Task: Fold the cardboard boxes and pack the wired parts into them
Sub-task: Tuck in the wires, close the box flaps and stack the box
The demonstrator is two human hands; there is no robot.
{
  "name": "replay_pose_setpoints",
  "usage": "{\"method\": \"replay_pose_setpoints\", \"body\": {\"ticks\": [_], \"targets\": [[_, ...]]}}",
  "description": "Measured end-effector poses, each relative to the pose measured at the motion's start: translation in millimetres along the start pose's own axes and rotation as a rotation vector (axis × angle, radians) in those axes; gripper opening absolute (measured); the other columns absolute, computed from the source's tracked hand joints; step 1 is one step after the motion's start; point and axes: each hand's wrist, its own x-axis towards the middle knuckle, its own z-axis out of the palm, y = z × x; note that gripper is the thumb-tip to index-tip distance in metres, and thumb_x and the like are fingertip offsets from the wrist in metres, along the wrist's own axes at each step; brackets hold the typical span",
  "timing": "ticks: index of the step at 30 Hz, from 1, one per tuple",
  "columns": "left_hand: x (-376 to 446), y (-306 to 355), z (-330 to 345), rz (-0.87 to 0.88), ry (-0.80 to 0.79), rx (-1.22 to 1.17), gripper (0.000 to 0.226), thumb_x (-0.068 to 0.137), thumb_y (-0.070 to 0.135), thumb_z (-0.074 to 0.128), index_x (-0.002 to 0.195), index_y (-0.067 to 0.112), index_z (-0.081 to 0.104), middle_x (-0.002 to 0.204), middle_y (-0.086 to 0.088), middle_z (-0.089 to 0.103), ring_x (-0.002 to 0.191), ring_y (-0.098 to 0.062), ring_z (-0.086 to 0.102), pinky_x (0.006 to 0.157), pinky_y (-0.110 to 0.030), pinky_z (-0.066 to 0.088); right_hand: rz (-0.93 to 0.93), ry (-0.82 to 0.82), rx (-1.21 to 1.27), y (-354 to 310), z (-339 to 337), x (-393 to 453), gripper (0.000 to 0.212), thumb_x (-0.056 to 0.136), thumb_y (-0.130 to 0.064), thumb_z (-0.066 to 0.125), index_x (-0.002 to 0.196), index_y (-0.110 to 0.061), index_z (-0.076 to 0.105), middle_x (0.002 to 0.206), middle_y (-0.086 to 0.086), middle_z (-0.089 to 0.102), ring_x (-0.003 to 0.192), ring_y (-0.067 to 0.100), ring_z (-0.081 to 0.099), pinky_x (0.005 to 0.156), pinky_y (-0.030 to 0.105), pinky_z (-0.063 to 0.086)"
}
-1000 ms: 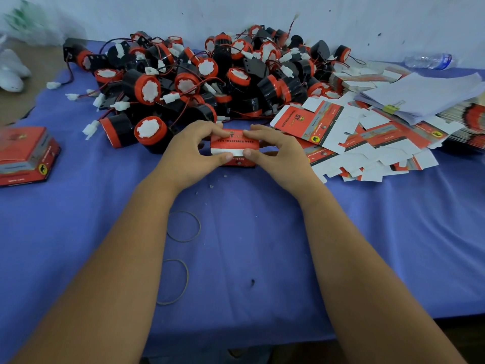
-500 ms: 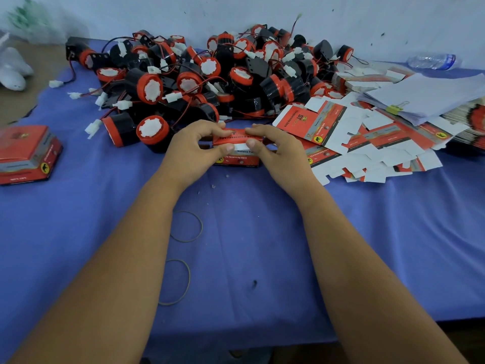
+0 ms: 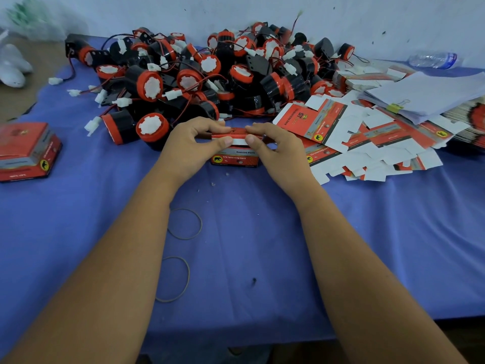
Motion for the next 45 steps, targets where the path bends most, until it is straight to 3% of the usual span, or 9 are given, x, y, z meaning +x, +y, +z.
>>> {"method": "replay_pose_setpoints", "body": {"ticks": [4,13,17,22,28,32,37,42,45], "targets": [[0.2,-2.6,-1.8,-0.013,-0.025,-0.024,0.025,0.088,0.016,0.073,0.113,0.013,0.071,0.127,0.001,0.063,0.115,-0.006,0.060,0.093,-0.014,0.049,0.011,-0.008,0.006,0.1,-0.6,-0.8,0.028,0.094,-0.033,0.063,0.120,-0.023,0.067,0.127,-0.008,0.061,0.117,0.006,0.054,0.100,0.028,0.046],[0.0,-5.9,-8.8,-0.051,-0.154,-0.186,0.032,0.093,0.005,0.063,0.113,0.030,0.067,0.135,0.003,0.056,0.122,-0.004,0.055,0.098,-0.023,0.051,0.039,-0.030,0.060,-1.5,-2.8,-1.8,0.031,0.091,-0.027,0.068,0.121,-0.021,0.068,0.132,-0.004,0.060,0.118,0.008,0.054,0.100,0.026,0.047],[-0.3,-6.2,-10.7,-0.067,-0.187,-0.211,0.034,0.094,0.003,0.060,0.116,0.029,0.066,0.135,0.006,0.055,0.123,-0.004,0.054,0.097,-0.024,0.052,0.027,-0.045,0.134,-5.9,-4.5,-2.6,0.027,0.089,-0.017,0.070,0.115,-0.025,0.070,0.133,0.002,0.060,0.110,-0.001,0.056,0.098,0.020,0.047],[-0.6,-5.8,-11.9,-0.107,-0.199,-0.263,0.033,0.095,0.002,0.059,0.121,0.022,0.065,0.137,0.007,0.053,0.118,0.001,0.056,0.086,-0.017,0.053,0.071,-0.126,0.285,-8.8,-12.4,-3.6,0.032,0.090,-0.005,0.067,0.110,-0.030,0.068,0.137,0.009,0.057,0.131,0.010,0.048,0.093,0.020,0.051],[0.0,-6.4,-15.3,-0.127,-0.255,-0.279,0.033,0.097,0.003,0.055,0.116,0.028,0.067,0.136,0.015,0.053,0.127,-0.005,0.051,0.088,-0.018,0.053,0.064,-0.195,0.301,-8.4,-17.1,-5.2,0.037,0.094,-0.003,0.061,0.108,-0.037,0.066,0.136,0.002,0.056,0.135,0.008,0.044,0.097,0.023,0.051],[-1.2,-7.0,-15.3,-0.122,-0.259,-0.294,0.033,0.097,0.002,0.054,0.113,0.028,0.069,0.137,0.014,0.052,0.129,-0.007,0.051,0.088,-0.017,0.052,0.062,-0.207,0.270,-6.6,-19.0,-6.2,0.036,0.095,-0.004,0.059,0.116,-0.032,0.066,0.138,0.000,0.055,0.136,0.005,0.041,0.101,0.025,0.049],[-1.2,-7.8,-16.1,-0.115,-0.262,-0.277,0.033,0.098,0.002,0.054,0.109,0.028,0.071,0.138,0.016,0.053,0.126,-0.004,0.052,0.084,-0.016,0.052,0.049,-0.234,0.168,-6.4,-22.4,-9.8,0.046,0.084,-0.006,0.073,0.124,-0.027,0.065,0.144,-0.003,0.050,0.137,-0.001,0.036,0.093,0.002,0.038],[-1.2,-9.2,-15.9,-0.102,-0.253,-0.265,0.043,0.097,-0.004,0.053,0.103,0.033,0.074,0.135,0.020,0.055,0.130,-0.005,0.049,0.090,-0.021,0.052,0.016,-0.223,0.103,-5.6,-22.2,-9.0,0.049,0.083,-0.004,0.073,0.126,-0.025,0.064,0.146,-0.001,0.049,0.136,0.000,0.036,0.099,0.010,0.040],[-1.8,-9.8,-17.6,-0.036,-0.268,-0.153,0.044,0.094,-0.005,0.059,0.110,0.035,0.070,0.142,0.016,0.051,0.133,-0.002,0.044,0.094,-0.018,0.048,-0.004,-0.203,0.042,-3.7,-21.9,-8.7,0.048,0.083,-0.003,0.073,0.125,-0.026,0.065,0.145,0.004,0.050,0.137,0.002,0.037,0.106,0.026,0.043]]}}
